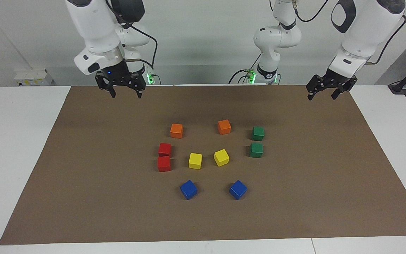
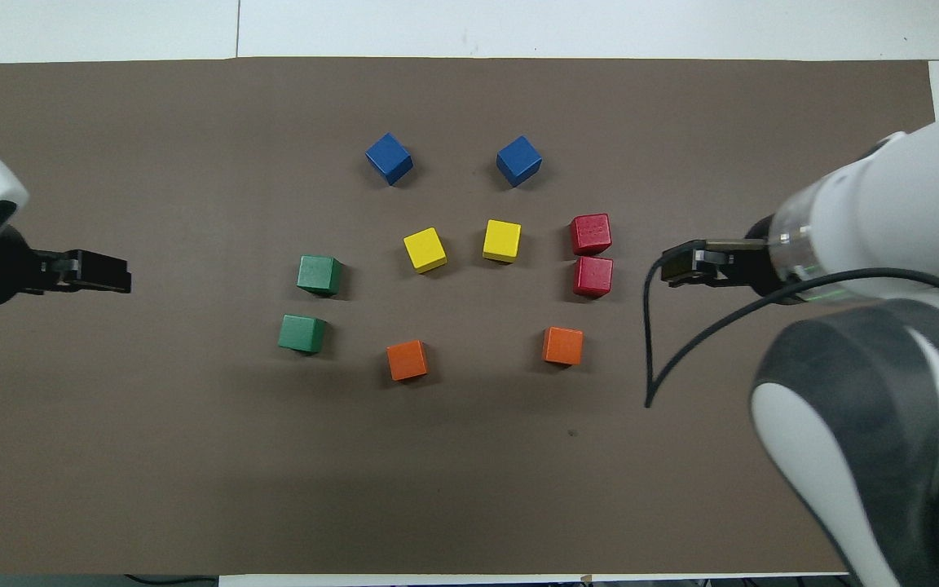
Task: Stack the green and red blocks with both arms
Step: 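Reach the left gripper to a green cube while the right gripper reaches a red cube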
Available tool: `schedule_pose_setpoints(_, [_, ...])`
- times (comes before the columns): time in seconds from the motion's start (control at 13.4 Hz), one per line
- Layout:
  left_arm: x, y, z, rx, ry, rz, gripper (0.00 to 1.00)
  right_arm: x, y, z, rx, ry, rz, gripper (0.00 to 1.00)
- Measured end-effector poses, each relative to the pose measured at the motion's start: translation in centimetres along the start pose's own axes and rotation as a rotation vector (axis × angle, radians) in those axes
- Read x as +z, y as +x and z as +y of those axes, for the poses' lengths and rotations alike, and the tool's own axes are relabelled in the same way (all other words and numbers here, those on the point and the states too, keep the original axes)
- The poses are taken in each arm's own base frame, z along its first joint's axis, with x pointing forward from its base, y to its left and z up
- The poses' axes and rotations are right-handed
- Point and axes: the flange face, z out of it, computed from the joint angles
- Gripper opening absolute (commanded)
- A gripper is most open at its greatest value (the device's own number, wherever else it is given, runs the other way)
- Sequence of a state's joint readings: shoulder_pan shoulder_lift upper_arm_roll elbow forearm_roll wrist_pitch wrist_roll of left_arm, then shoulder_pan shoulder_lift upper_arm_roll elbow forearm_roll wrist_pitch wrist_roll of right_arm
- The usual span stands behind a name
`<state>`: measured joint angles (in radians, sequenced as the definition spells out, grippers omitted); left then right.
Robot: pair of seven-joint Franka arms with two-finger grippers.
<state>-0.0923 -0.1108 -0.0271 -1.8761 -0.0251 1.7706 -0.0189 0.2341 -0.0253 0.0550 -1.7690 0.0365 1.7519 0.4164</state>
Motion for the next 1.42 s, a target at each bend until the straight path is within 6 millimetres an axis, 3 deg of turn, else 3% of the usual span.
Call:
schedule_pose_setpoints(0.22, [6.7,-0.7,4.3,0.074,-0.009,-0.022,1.0,6.2,1.8,-3.4,0.032,0.006,0.001,1.0])
schedule_pose_setpoints(0.52, [14.2,-1.1,7.8,0.119,-0.038,-0.04,1.0,13.2,3.6,-3.7,0.047,0.021,0.027,1.0])
schedule_pose_setpoints(0.97, [19.3,-1.3,11.1,0.174,-0.037,-0.042,1.0,20.0,3.7,-3.4,0.053,0.017,0.017,1.0])
schedule_pose_setpoints(1.42, [21.9,-2.2,11.2,0.178,-0.036,-0.019,1.0,24.6,3.6,-4.1,0.042,-0.002,-0.025,1.0])
